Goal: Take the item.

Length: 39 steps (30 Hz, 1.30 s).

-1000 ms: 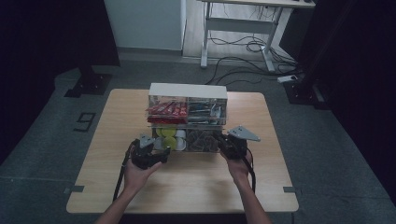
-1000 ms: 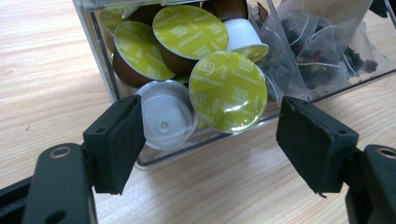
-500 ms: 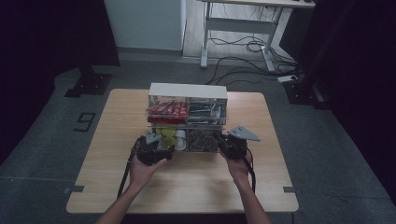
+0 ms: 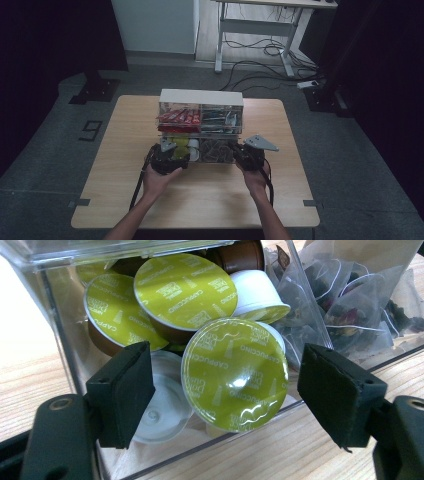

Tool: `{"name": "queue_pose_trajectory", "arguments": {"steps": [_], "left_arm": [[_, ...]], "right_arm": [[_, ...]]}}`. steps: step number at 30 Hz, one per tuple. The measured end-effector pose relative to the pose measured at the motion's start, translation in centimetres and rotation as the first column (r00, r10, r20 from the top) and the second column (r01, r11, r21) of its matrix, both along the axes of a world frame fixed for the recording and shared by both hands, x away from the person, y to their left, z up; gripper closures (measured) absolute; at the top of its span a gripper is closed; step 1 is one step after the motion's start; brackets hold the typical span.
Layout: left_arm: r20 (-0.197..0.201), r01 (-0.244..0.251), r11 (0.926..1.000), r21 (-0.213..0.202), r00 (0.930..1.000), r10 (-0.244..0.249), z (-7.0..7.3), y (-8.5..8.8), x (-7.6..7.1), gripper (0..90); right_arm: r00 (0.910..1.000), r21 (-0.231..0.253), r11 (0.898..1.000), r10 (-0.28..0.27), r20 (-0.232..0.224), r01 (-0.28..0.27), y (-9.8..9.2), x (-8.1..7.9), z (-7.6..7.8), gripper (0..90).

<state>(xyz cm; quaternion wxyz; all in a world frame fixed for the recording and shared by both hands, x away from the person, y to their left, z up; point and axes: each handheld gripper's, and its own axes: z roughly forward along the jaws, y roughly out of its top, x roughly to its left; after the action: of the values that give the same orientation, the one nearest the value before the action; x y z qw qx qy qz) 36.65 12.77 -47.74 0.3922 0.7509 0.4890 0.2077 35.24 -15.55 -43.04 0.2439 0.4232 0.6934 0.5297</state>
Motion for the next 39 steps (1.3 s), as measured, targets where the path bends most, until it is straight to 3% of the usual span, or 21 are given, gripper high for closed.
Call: {"name": "queue_pose_trajectory", "arguments": {"steps": [14,21,29,39], "left_arm": [[0.027,-0.013,0.9988,0.046,0.9996,0.012,-0.3,-0.7,-0.1,27.6],[0.033,0.017,0.9978,0.064,0.9993,-0.019,-0.5,-1.0,-0.4,38.1],[0.032,0.022,0.9980,0.059,0.9992,-0.024,-0.5,-0.8,-0.5,38.9],[0.050,0.035,0.9992,0.019,0.9981,-0.036,0.4,-0.1,-1.2,38.9]], "right_arm": [[1.0000,0.004,1.000,0.000,0.003,0.000,0.0,0.0,-0.1,88.6],[1.0000,0.007,1.000,-0.003,0.005,0.003,0.0,-0.1,-0.1,88.6],[1.0000,0.008,1.000,-0.002,0.005,0.002,0.0,-0.1,-0.1,88.7],[1.0000,0.007,1.000,-0.005,0.005,0.005,0.0,-0.1,-0.1,88.7]]}}
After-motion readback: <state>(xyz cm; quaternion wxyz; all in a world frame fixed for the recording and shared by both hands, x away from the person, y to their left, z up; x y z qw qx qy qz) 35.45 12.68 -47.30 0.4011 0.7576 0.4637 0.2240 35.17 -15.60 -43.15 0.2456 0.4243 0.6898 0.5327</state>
